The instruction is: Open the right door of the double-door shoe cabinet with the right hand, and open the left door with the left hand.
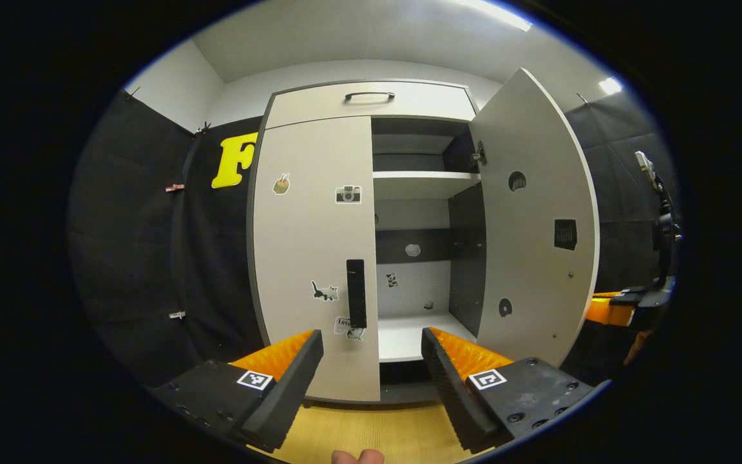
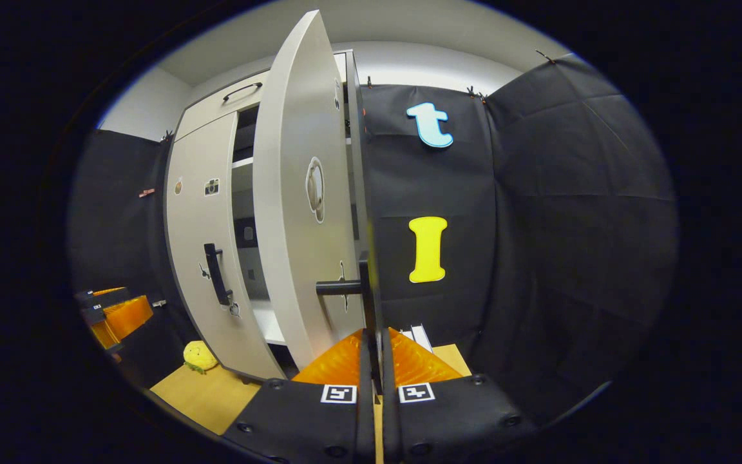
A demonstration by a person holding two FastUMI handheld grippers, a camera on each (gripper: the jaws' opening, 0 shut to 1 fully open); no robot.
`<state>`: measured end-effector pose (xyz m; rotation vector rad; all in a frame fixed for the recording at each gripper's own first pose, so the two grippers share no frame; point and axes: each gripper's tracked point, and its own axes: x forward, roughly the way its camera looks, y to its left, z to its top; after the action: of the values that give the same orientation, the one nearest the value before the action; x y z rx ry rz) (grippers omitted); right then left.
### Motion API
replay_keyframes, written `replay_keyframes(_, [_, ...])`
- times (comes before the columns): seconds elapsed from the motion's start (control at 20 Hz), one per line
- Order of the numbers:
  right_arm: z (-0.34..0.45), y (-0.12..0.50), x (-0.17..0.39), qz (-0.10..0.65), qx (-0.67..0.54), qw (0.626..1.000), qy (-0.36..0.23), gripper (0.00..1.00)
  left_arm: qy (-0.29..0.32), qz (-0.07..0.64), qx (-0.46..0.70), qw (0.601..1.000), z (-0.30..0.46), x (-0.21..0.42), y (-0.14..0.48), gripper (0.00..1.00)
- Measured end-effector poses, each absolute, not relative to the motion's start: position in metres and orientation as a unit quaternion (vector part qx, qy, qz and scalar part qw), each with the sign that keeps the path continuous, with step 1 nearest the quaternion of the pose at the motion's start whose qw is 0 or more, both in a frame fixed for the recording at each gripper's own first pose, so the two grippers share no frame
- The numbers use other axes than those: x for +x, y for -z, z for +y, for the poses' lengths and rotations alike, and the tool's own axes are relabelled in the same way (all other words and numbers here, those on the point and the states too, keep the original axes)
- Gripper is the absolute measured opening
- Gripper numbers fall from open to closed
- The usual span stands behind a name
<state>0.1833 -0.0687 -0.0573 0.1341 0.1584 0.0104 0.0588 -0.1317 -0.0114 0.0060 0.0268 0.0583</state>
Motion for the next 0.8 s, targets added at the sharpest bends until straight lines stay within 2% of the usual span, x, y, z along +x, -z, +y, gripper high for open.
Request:
replay_keyframes(0.3, [-0.068,0.044,0.169,0.064,0.070,0.995,-0.010,0.11,-0.025,0.017,-0.009,1.000,-0.118,0.113,0.021,0.95])
replay_keyframes(0.4, [-0.064,0.038,0.163,0.054,0.075,0.996,-0.020,0.14,-0.028,0.029,-0.015,0.999,-0.111,0.137,0.031,0.95])
replay_keyframes(0.5, [-0.064,0.039,0.161,0.053,0.077,0.995,-0.017,0.39,-0.026,0.039,-0.018,0.999,-0.105,0.160,0.039,0.95])
replay_keyframes(0.55, [-0.060,0.040,0.158,0.057,0.078,0.995,-0.025,0.54,-0.026,0.040,-0.018,0.999,-0.102,0.171,0.042,0.95])
replay_keyframes(0.65, [-0.062,0.045,0.150,0.064,0.072,0.995,-0.022,0.99,-0.029,0.037,-0.015,0.999,-0.096,0.191,0.044,0.95])
replay_keyframes(0.7, [-0.065,0.046,0.152,0.063,0.071,0.995,-0.016,0.92,-0.030,0.034,-0.014,0.999,-0.093,0.201,0.045,0.95])
replay_keyframes(0.75, [-0.066,0.046,0.149,0.062,0.073,0.995,-0.014,0.97,-0.030,0.033,-0.011,0.999,-0.091,0.210,0.046,0.95])
replay_keyframes(0.8, [-0.065,0.046,0.148,0.059,0.079,0.995,-0.014,0.97,-0.031,0.030,-0.006,0.999,-0.088,0.219,0.045,0.95])
